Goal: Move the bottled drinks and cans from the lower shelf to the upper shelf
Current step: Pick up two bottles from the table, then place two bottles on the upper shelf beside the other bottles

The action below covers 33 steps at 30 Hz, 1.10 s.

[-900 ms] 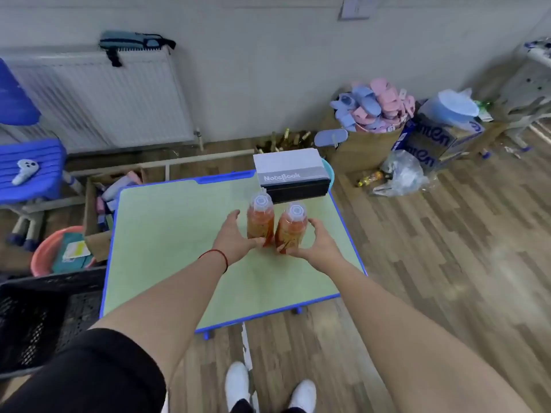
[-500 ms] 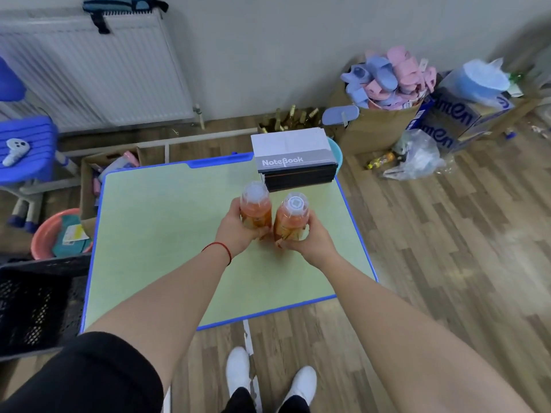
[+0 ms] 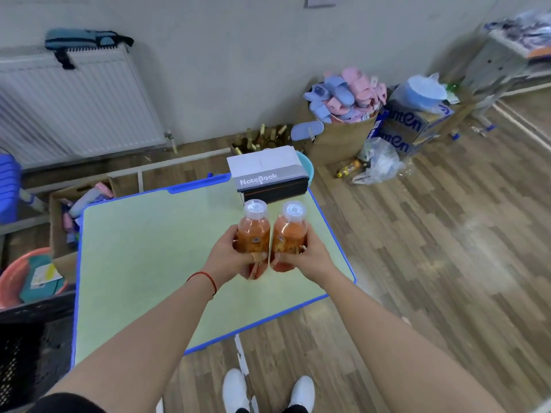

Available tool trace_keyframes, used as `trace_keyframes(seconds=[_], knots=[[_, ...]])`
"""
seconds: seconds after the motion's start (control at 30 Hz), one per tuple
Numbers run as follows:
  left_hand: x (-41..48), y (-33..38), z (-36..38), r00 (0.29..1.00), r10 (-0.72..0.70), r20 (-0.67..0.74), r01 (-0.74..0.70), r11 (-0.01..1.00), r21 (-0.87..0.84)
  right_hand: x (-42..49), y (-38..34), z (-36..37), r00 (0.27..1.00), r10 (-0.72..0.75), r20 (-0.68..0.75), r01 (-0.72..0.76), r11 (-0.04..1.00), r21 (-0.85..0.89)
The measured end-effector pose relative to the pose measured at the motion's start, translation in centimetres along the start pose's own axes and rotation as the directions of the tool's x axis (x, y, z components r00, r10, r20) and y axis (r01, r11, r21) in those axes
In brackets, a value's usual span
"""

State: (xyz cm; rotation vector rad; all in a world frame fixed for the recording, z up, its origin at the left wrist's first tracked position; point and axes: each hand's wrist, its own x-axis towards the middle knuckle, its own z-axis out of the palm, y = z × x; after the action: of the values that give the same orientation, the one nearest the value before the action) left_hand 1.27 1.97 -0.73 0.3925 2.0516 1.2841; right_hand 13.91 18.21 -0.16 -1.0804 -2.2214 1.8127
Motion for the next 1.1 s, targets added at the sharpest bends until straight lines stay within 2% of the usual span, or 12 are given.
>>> trace_keyframes(seconds=[0.17, 0.3, 0.5, 0.63, 0.8, 0.97, 1.1], knots=[[-0.1, 5.3, 1.5, 0.986, 0.130, 0.109, -0.137, 0.989, 0.061, -3.1, -2.4, -3.9, 0.984, 0.016, -0.176, -0.008, 0.999, 0.048], [-0.5, 11.0, 4.1, 0.953, 0.246, 0.178, -0.256, 0.966, 0.032, -6.1, -4.6, -8.0, 0.943, 0.011, -0.331, 0.033, 0.991, 0.128], [-3.6, 17.2, 10.8, 0.851, 0.361, 0.382, -0.374, 0.926, -0.041, -12.9, -5.4, -14.8, 0.863, 0.007, -0.506, 0.086, 0.983, 0.159], [-8.1, 19.4, 16.9, 0.728, 0.424, 0.540, -0.454, 0.887, -0.084, -20.1, -2.9, -19.3, 0.812, 0.067, -0.579, 0.053, 0.981, 0.188], [-16.9, 19.9, 26.7, 0.554, 0.392, 0.734, -0.507, 0.859, -0.076, -32.4, 2.4, -24.1, 0.718, 0.133, -0.683, 0.014, 0.979, 0.205], [-28.9, 18.3, 37.9, 0.376, 0.339, 0.862, -0.540, 0.837, -0.093, -47.7, 9.2, -27.4, 0.575, 0.254, -0.778, -0.060, 0.961, 0.270], [-40.2, 16.3, 46.6, 0.200, 0.260, 0.945, -0.529, 0.840, -0.119, -60.6, 14.0, -28.6, 0.416, 0.345, -0.841, -0.082, 0.936, 0.343]])
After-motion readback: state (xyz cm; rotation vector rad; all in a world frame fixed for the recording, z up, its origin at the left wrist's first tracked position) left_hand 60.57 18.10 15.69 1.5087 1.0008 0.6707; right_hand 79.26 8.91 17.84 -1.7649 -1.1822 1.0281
